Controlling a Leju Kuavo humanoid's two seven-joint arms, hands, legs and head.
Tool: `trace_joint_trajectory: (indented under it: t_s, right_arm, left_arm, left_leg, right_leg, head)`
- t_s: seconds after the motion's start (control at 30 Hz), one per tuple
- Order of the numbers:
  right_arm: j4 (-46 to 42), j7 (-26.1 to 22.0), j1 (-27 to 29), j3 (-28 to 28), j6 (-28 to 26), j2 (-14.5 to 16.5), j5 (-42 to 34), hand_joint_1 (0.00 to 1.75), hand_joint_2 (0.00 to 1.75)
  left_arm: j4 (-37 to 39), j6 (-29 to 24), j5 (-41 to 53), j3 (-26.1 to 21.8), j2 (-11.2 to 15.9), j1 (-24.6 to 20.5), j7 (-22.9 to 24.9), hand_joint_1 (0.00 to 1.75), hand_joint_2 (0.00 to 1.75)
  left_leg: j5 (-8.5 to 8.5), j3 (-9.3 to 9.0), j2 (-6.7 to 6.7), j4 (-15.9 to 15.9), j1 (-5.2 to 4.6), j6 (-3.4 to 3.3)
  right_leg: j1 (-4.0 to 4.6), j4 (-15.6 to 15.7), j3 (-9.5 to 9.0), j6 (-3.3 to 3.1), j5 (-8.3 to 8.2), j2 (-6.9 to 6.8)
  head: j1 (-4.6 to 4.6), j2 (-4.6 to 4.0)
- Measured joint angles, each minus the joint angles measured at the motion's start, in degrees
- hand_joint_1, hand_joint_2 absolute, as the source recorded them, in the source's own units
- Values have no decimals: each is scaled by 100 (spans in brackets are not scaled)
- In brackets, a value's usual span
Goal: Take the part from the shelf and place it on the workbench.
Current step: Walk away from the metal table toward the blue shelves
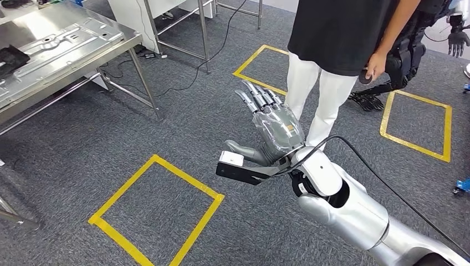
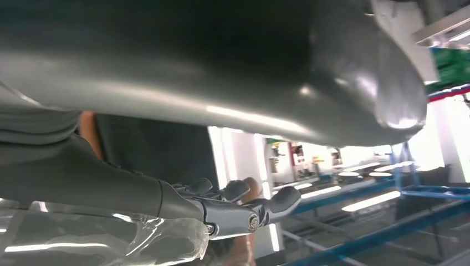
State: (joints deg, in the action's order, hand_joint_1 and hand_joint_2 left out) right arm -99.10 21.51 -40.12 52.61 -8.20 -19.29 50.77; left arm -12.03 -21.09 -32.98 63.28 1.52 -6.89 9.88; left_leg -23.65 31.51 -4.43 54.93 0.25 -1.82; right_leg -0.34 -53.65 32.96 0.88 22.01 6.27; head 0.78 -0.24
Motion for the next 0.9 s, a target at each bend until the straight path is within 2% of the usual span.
trace_joint_trajectory:
  t_s: [0.03, 0.07, 0.1, 0.13, 0.17, 0.23, 0.27, 0.3, 0.33, 0.37, 0.4, 0.47, 0.5, 0.53, 0.6, 0.63, 0.67, 0.7, 0.73, 0.77, 0.8, 0.83, 0.87, 0.9]
  right_arm:
    - [-1, 5, 5, -10, 0, -6, 7, 0, 0]
    - [-2, 8, 12, -22, 0, -15, 11, 0, 0]
    - [-4, 8, 23, -38, 0, -32, 14, 0, 0]
    - [-9, 9, 32, -60, 1, -50, 16, 0, 0]
    - [-15, 10, 36, -80, 1, -68, 19, 0, 0]
    - [-27, 19, 47, -104, 8, -85, 26, 0, 0]
    - [-31, 31, 60, -105, 13, -89, 29, 0, 0]
    - [-32, 46, 79, -105, 22, -93, 31, 0, 0]
    - [-33, 62, 98, -107, 31, -99, 32, 0, 0]
    - [-33, 73, 112, -109, 37, -107, 32, 0, 0]
    - [-33, 80, 121, -115, 41, -112, 33, 0, 0]
    - [-40, 85, 123, -140, 42, -119, 39, 0, 0]
    - [-48, 86, 123, -157, 43, -120, 44, 0, 0]
    - [-56, 87, 126, -174, 45, -120, 53, 0, 0]
    - [-73, 88, 134, -203, 50, -130, 72, 0, 0]
    - [-81, 88, 136, -215, 52, -134, 80, 0, 0]
    - [-90, 90, 135, -228, 54, -138, 85, 0, 0]
    - [-98, 91, 134, -238, 56, -138, 88, 0, 0]
    - [-102, 91, 137, -243, 58, -137, 90, 0, 0]
    - [-104, 93, 144, -245, 61, -137, 91, 0, 0]
    - [-105, 93, 156, -245, 62, -136, 91, 0, 0]
    - [-105, 93, 169, -245, 63, -136, 91, 0, 0]
    - [-105, 96, 178, -246, 64, -136, 92, 0, 0]
    - [-106, 99, 184, -247, 65, -136, 93, 0, 0]
  left_arm:
    - [-1, 0, 2, 0, -2, -3, 3, 0, 0]
    - [-1, 0, 5, 0, -3, -4, 4, 0, 0]
    - [-2, 0, 11, 0, -8, -5, 5, 0, 0]
    - [-2, 0, 17, 0, -11, -8, 5, 0, 0]
    - [-2, 0, 22, 1, -17, -9, 5, 0, 0]
    - [-2, 0, 25, 2, -29, -1, 4, 0, 0]
    - [-2, 0, 24, 2, -33, 8, 4, 0, 0]
    - [-2, 0, 22, 2, -35, 15, 4, 0, 0]
    - [-2, 1, 20, 2, -34, 20, 4, 0, 0]
    - [-2, 2, 19, 2, -36, 22, 5, 0, 0]
    - [-2, 3, 17, 2, -37, 23, 6, 0, 0]
    - [-1, 5, 17, 3, -39, 24, 11, 0, 0]
    - [-1, 7, 19, 3, -38, 26, 14, 0, 0]
    - [0, 9, 20, 4, -37, 29, 17, 0, 0]
    - [1, 12, 22, 6, -34, 33, 19, 0, 0]
    - [1, 13, 23, 8, -35, 33, 19, 0, 0]
    - [1, 11, 23, 9, -36, 29, 19, 0, 0]
    - [1, 10, 23, 9, -37, 24, 19, 0, 0]
    - [1, 9, 23, 9, -38, 18, 18, 0, 0]
    - [1, 8, 23, 9, -39, 14, 17, 0, 0]
    - [1, 8, 23, 9, -39, 14, 17, 0, 0]
    - [1, 8, 23, 9, -39, 14, 17, 0, 0]
    - [1, 8, 23, 9, -39, 13, 17, 0, 0]
    - [1, 9, 24, 9, -39, 10, 17, 0, 0]
  left_leg:
    - [5, -33, -53, -94, -3, -24]
    - [7, -41, -1, -116, -9, -42]
    - [22, -51, 62, -126, -11, -73]
    - [36, -67, 131, -141, -6, -107]
    - [49, -83, 203, -159, 3, -140]
    - [50, -96, 356, -171, 4, -180]
    - [45, -95, 435, -171, 2, -190]
    - [40, -94, 517, -170, 0, -190]
    - [35, -94, 593, -170, 1, -185]
    - [27, -99, 666, -169, 3, -175]
    - [15, -111, 731, -168, 5, -159]
    - [-22, -145, 834, -160, -19, -105]
    - [-43, -160, 877, -155, -37, -71]
    - [-60, -170, 919, -152, -53, -38]
    - [-83, -177, 1018, -152, -44, 32]
    - [-122, -166, 1006, -115, -23, 66]
    - [-226, -107, 929, 27, -4, 94]
    - [-393, 18, 811, 311, 11, 113]
    - [-604, 203, 668, 722, 20, 122]
    - [-809, 428, 570, 1195, 19, 124]
    - [-937, 623, 524, 1581, 16, 122]
    - [-958, 732, 499, 1775, 13, 115]
    - [-861, 722, 479, 1719, 10, 99]
    - [-669, 591, 437, 1413, 8, 75]
  right_leg:
    - [-11, -3, 34, 35, -15, 64]
    - [-24, -1, 64, 72, -32, 133]
    - [-37, -9, 86, 104, -36, 144]
    - [-30, -74, 123, 133, 2, 49]
    - [-18, -241, 204, 157, 99, -104]
    - [-7, -957, 552, 198, 456, -456]
    - [-21, -1393, 771, 216, 631, -526]
    - [-37, -1716, 939, 233, 728, -556]
    - [-53, -1823, 998, 248, 719, -572]
    - [-68, -1666, 918, 260, 602, -594]
    - [-81, -1283, 710, 271, 417, -654]
    - [-78, -408, 225, 261, 115, -900]
    - [-68, -157, 87, 234, 50, -980]
    - [-51, -55, 41, 197, 38, -1005]
    - [-26, -60, 69, 107, 24, -870]
    - [-25, -54, 76, 71, 12, -809]
    - [-30, -48, 79, 34, -1, -747]
    - [-39, -42, 81, 1, -16, -684]
    - [-42, -42, 89, -19, -22, -618]
    - [-37, -42, 97, -37, -28, -544]
    - [-28, -43, 105, -50, -34, -464]
    - [-20, -44, 110, -55, -40, -379]
    - [-13, -45, 111, -57, -46, -289]
    - [-9, -46, 109, -54, -52, -197]
  head:
    - [0, 0]
    - [-1, 0]
    - [1, 0]
    - [-6, 0]
    - [-15, 0]
    - [-35, 0]
    - [-38, 0]
    - [-40, 0]
    - [-42, 0]
    - [-43, 0]
    - [-43, 0]
    - [-42, 0]
    - [-38, 0]
    - [-34, 0]
    - [-30, 0]
    - [-30, 0]
    - [-26, 0]
    - [-22, 0]
    - [-16, 0]
    - [-11, 0]
    - [-9, 0]
    - [-9, 0]
    - [-9, 0]
    - [-9, 0]
